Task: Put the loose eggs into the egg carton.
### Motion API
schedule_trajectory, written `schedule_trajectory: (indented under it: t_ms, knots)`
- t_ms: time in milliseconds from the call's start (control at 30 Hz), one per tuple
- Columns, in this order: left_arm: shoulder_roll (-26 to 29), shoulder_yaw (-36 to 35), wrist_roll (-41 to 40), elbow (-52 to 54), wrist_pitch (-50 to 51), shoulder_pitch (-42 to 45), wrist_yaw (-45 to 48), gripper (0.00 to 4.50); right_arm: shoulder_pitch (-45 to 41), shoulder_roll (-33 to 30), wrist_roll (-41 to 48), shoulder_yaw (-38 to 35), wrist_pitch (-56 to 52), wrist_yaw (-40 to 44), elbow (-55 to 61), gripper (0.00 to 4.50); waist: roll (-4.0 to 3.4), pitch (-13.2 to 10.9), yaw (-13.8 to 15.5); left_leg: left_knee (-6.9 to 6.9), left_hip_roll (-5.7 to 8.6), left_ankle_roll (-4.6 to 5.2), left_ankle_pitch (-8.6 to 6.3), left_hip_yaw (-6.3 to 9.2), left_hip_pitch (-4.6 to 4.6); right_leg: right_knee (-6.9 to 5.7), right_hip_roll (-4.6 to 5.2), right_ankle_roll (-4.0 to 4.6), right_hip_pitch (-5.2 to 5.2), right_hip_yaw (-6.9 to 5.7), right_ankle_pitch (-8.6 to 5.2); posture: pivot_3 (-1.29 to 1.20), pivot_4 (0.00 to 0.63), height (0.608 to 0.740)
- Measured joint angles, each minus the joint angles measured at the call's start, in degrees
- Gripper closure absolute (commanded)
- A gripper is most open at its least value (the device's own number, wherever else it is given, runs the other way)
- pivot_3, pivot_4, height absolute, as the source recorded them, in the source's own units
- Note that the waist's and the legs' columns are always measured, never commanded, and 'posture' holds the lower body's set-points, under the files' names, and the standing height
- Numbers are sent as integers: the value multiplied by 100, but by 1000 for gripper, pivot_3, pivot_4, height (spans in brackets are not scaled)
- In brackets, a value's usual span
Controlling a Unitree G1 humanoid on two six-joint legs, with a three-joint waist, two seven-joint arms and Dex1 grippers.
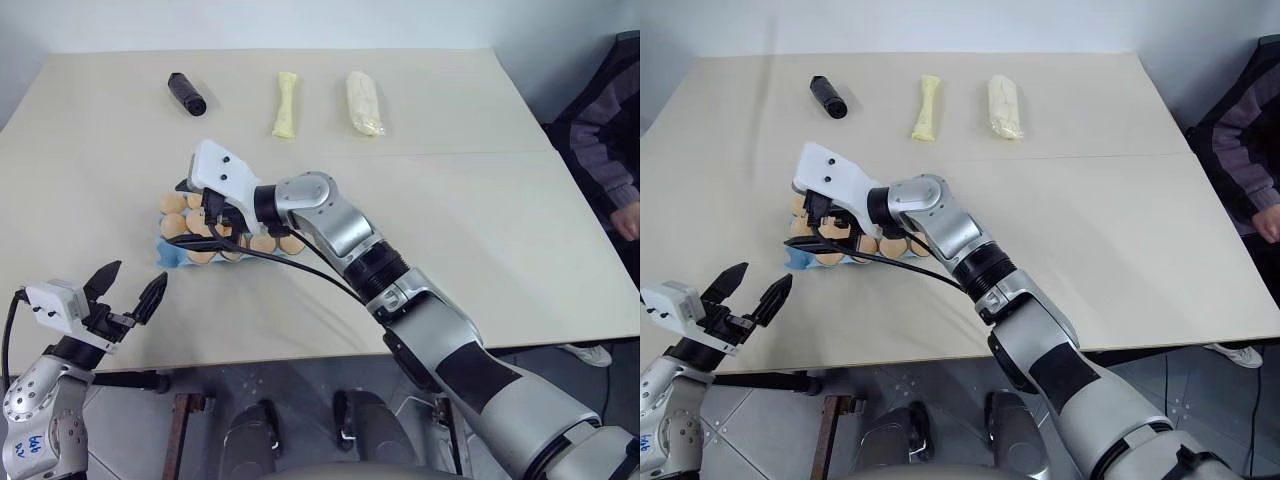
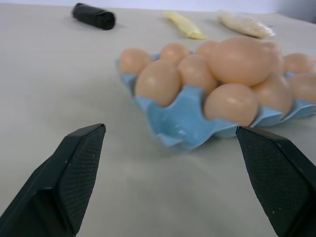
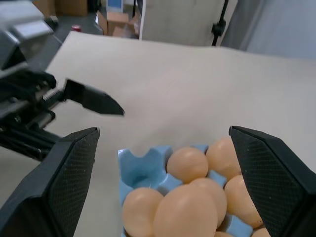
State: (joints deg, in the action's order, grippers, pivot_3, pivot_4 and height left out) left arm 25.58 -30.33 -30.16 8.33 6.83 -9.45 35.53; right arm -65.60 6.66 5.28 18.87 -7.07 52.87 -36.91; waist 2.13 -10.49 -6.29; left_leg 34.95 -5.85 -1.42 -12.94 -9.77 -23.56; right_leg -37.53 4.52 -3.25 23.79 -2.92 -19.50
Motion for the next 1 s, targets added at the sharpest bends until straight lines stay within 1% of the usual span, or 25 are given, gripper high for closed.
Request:
schedule_trajectory:
  t_ms: [67,200,300,433,533,600,700,833,1000]
  knots:
    - [85,60,-15,56,71,94,65,0,507,-306,66,-29,-126,173,563,77,0,0,31,-1,0,0,-1,8,-4,3,0,-1,-3,-7,0,0,150,740]
    - [360,400,-57,303,335,507,145,0,1640,-1265,202,-114,-412,538,1748,77,-4,-3,174,3,8,8,0,14,-14,12,4,-5,-4,-13,3,0,150,740]
    - [466,759,43,309,484,828,153,0,2285,-1766,328,-202,-360,719,2433,77,-5,-3,153,5,7,31,11,4,-10,13,-1,-6,-5,-8,3,0,150,740]
    - [580,1241,331,64,640,1576,120,0,3030,-2313,539,-528,-131,829,2936,77,-6,-4,144,8,5,30,18,-4,5,8,-15,-5,-10,-8,3,0,150,740]
    - [678,1356,512,-265,693,2007,40,0,3356,-2719,554,-712,-23,850,3014,77,-8,-5,138,9,8,32,19,-16,16,7,-16,-5,-14,-3,2,0,150,740]
    - [680,1465,604,-490,690,2255,38,0,3498,-2878,553,-802,15,850,3037,77,-8,-5,149,10,8,33,20,-19,18,7,-17,-5,-14,-2,2,0,150,740]
    - [651,1641,761,-895,626,2538,41,0,3576,-2920,575,-815,33,804,3153,77,-9,-6,150,10,10,30,22,-21,19,4,-22,-5,-13,-2,3,0,150,740]
    - [374,1792,849,-1616,395,2902,84,0,3671,-2921,639,-838,-49,631,3380,77,-9,-6,189,15,10,30,23,-20,19,2,-21,-6,-14,-1,3,0,150,740]
    - [215,1975,936,-1913,226,3249,221,0,3810,-2919,671,-834,-126,506,3548,77,-7,-6,302,22,16,30,23,-24,19,3,-21,-8,-16,-3,4,0,150,740]
